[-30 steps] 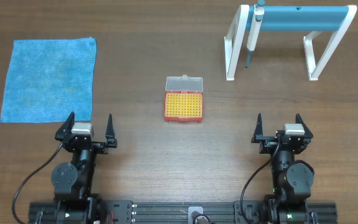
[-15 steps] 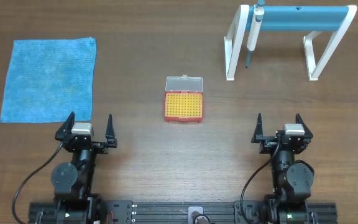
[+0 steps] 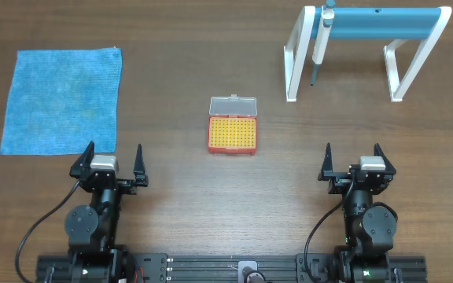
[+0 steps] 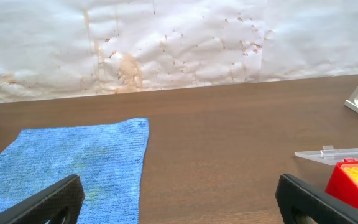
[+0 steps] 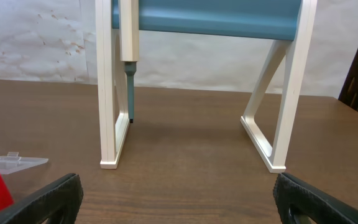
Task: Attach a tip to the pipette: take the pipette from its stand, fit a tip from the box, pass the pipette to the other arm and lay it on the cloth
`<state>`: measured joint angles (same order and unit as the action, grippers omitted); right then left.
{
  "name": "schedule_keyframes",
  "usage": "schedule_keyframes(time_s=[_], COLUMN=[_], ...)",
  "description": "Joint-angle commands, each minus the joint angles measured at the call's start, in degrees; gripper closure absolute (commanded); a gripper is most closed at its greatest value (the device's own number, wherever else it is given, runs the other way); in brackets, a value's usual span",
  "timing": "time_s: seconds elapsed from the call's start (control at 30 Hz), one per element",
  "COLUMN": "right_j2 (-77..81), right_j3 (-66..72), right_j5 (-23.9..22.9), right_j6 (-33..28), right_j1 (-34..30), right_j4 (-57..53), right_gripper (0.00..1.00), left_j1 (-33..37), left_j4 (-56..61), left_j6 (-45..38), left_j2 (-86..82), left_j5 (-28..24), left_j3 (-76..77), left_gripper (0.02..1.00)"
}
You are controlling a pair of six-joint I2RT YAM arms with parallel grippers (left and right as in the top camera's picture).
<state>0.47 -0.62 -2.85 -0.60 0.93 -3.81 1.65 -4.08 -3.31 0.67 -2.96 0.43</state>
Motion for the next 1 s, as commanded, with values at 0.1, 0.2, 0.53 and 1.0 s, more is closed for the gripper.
schedule_keyframes(time_s=[0.1,0.2,0.53,1.0], right_j2=[-0.4,-0.4,-0.4,8.4], right_j3=[0.4,0.4,0.4,-6.0], right_j5=[0.9,0.9,0.9,1.0], right_j6=[-0.8,-0.8,-0.8,4.0], right_j1=[0.4,0.4,0.4,0.2], right_j4=[-0.1,-0.1,0.0,-2.1], right_gripper=[0.007,0.005,0.005,0.007], left_j1=[-0.2,-0.2,-0.2,-0.2], left_j4=[-0.5,-0.5,-0.5,-0.4], left_j6=[0.5,0.5,0.5,0.5], left_j2=[-0.5,-0.5,-0.5,-0.5], left_j5=[0.9,0.9,0.9,0.9], left_j3=[-0.1,-0.1,-0.1,-0.1], left_gripper=[0.023,0.023,0.023,0.023])
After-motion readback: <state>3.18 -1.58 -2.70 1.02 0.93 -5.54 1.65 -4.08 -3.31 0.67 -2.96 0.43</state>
